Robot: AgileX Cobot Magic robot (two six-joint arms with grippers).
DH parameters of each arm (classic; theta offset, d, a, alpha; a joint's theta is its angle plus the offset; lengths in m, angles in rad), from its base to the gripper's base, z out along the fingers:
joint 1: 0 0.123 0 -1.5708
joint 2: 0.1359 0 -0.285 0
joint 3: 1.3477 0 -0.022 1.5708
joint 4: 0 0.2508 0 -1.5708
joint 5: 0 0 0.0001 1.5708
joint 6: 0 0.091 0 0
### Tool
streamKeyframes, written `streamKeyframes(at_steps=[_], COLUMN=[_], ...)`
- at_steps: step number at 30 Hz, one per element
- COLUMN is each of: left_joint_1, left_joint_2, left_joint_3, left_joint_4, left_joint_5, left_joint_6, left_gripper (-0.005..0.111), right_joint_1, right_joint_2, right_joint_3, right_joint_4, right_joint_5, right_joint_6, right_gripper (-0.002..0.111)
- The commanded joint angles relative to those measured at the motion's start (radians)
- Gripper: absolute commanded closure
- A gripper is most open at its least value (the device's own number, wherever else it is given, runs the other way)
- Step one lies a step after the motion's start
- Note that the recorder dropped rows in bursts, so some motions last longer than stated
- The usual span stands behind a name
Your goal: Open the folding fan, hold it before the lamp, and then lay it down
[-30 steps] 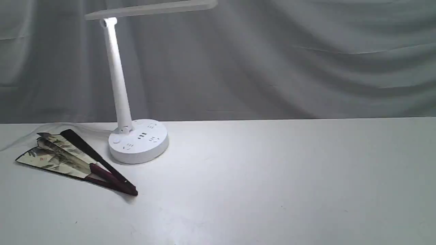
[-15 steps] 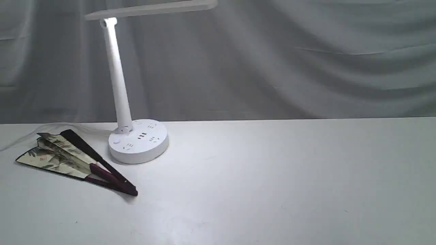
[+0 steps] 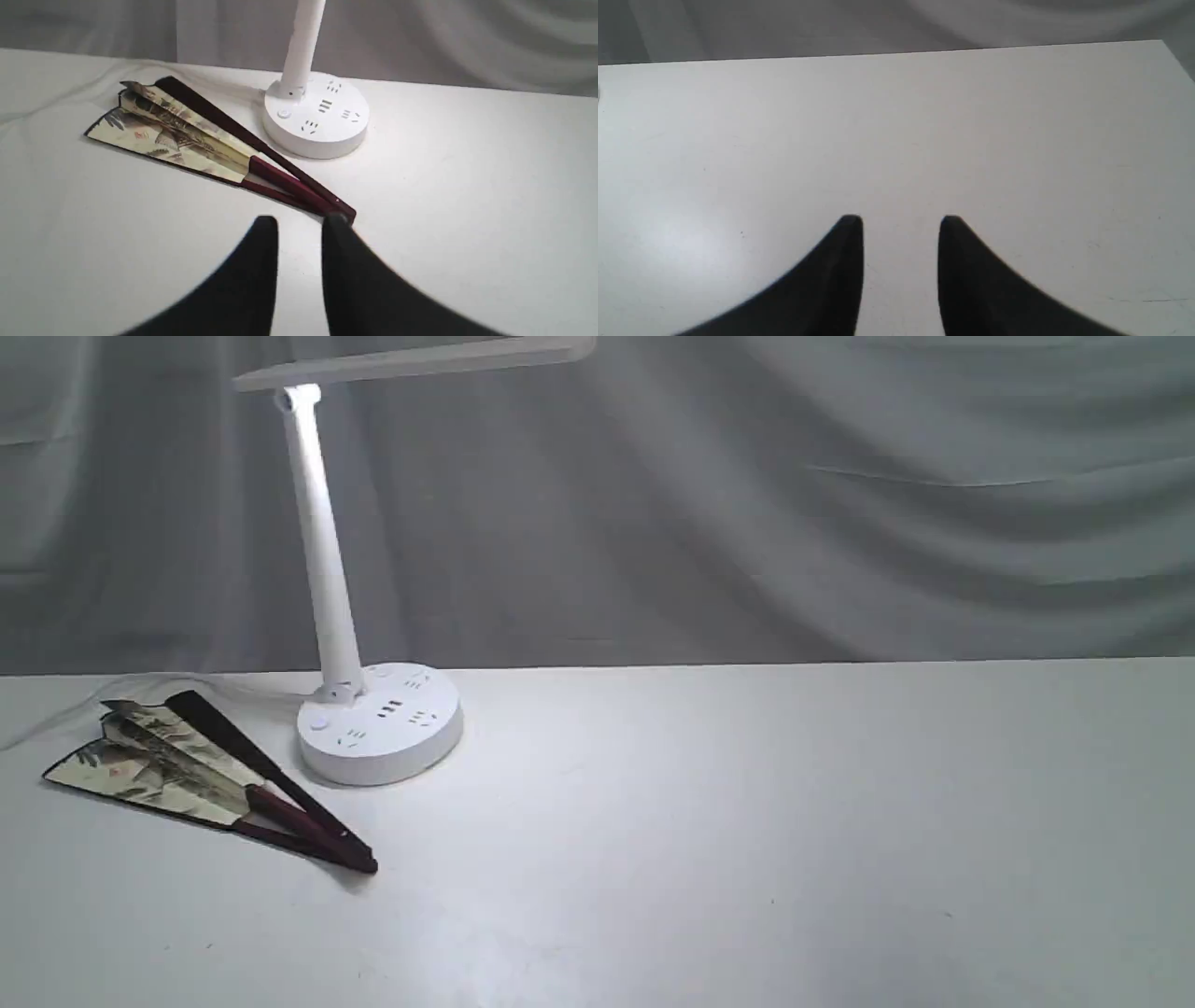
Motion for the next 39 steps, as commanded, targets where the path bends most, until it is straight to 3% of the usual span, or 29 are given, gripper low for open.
streamKeyframes(at_steps=[1,6,18,26,39], left_joint_1=[0.000,0.000,0.000,0.000,0.017], left_joint_2=[0.111,0.241,0.562,0.743,1.019], left_joint_3=[-0.020,-0.024,-0.030,-0.124,-0.387], left_joint_4=[0.003,0.003,0.003,0.003,0.010], left_joint_5=[-0.052,-0.142,-0.304,-0.289,-0.176], left_joint_6=[-0.008,-0.008,-0.010,-0.012,-0.012], left_gripper=[0.081,0.072,0.072,0.072,0.072], right_joint_1=[-0.006,-0.006,-0.006,-0.006,-0.006], right_joint_2=[0.079,0.193,0.329,0.374,0.432], right_joint_3=[-0.081,-0.133,-0.133,-0.133,-0.133], right_joint_4=[0.010,0.010,0.010,0.010,0.010], right_joint_5=[0.067,0.083,0.028,0.028,0.028], right_joint_6=[0.001,0.001,0.001,0.001,0.004], right_gripper=[0.073,0.071,0.071,0.071,0.071])
